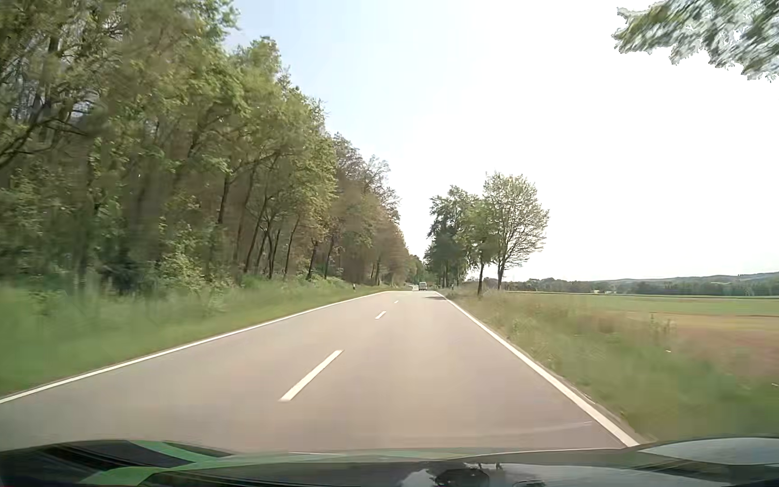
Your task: Follow the waypoints while adhering to traffic rules and regulations
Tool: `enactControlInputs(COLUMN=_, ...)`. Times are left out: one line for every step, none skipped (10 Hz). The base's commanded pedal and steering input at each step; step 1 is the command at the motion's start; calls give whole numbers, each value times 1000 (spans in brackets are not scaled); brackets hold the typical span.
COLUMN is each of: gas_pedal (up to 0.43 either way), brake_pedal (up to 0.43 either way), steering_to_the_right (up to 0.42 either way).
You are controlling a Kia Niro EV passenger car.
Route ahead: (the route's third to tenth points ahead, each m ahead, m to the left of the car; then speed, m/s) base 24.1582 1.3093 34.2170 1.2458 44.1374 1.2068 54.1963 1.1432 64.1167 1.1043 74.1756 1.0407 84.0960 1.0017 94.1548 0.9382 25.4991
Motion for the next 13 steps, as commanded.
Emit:
enactControlInputs(gas_pedal=110, brake_pedal=0, steering_to_the_right=-1)
enactControlInputs(gas_pedal=110, brake_pedal=0, steering_to_the_right=-1)
enactControlInputs(gas_pedal=118, brake_pedal=0, steering_to_the_right=-1)
enactControlInputs(gas_pedal=118, brake_pedal=0, steering_to_the_right=-1)
enactControlInputs(gas_pedal=130, brake_pedal=0, steering_to_the_right=-1)
enactControlInputs(gas_pedal=138, brake_pedal=0, steering_to_the_right=-1)
enactControlInputs(gas_pedal=150, brake_pedal=0, steering_to_the_right=-2)
enactControlInputs(gas_pedal=169, brake_pedal=0, steering_to_the_right=-3)
enactControlInputs(gas_pedal=177, brake_pedal=0, steering_to_the_right=-4)
enactControlInputs(gas_pedal=189, brake_pedal=0, steering_to_the_right=-4)
enactControlInputs(gas_pedal=197, brake_pedal=0, steering_to_the_right=-4)
enactControlInputs(gas_pedal=197, brake_pedal=0, steering_to_the_right=-4)
enactControlInputs(gas_pedal=197, brake_pedal=0, steering_to_the_right=-4)
